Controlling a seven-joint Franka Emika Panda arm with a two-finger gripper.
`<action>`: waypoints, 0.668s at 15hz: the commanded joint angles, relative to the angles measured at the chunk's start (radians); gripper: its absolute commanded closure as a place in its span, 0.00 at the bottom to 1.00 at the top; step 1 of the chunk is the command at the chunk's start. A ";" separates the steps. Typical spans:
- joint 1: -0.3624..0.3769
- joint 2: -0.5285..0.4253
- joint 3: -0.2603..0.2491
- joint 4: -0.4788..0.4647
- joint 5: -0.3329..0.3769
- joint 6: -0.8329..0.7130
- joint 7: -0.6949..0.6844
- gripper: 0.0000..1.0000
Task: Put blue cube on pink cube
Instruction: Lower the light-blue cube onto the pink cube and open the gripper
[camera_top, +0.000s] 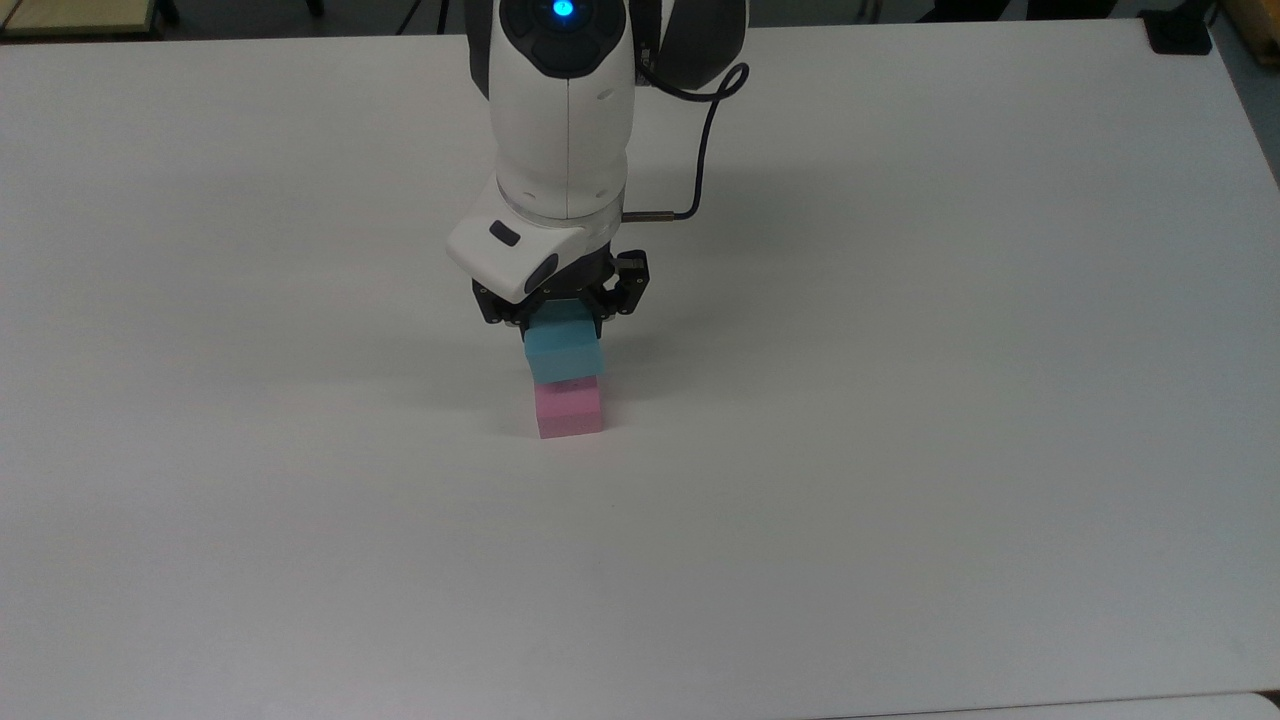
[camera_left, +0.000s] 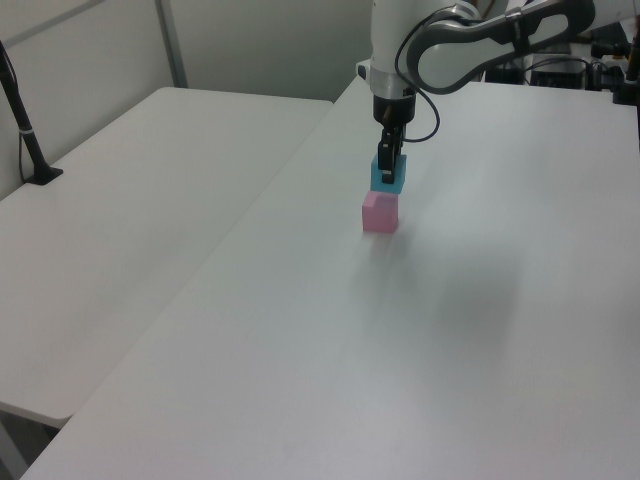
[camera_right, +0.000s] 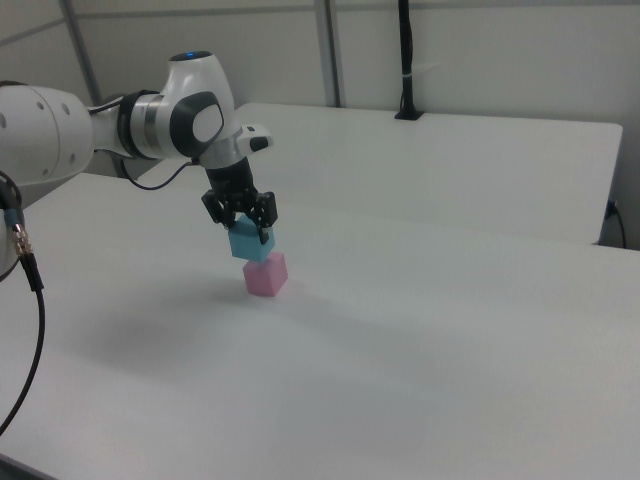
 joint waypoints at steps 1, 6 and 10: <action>0.018 0.025 -0.014 0.026 -0.028 0.041 0.046 0.74; 0.024 0.059 -0.014 0.030 -0.051 0.046 0.059 0.74; 0.025 0.060 -0.014 0.026 -0.087 0.044 0.059 0.01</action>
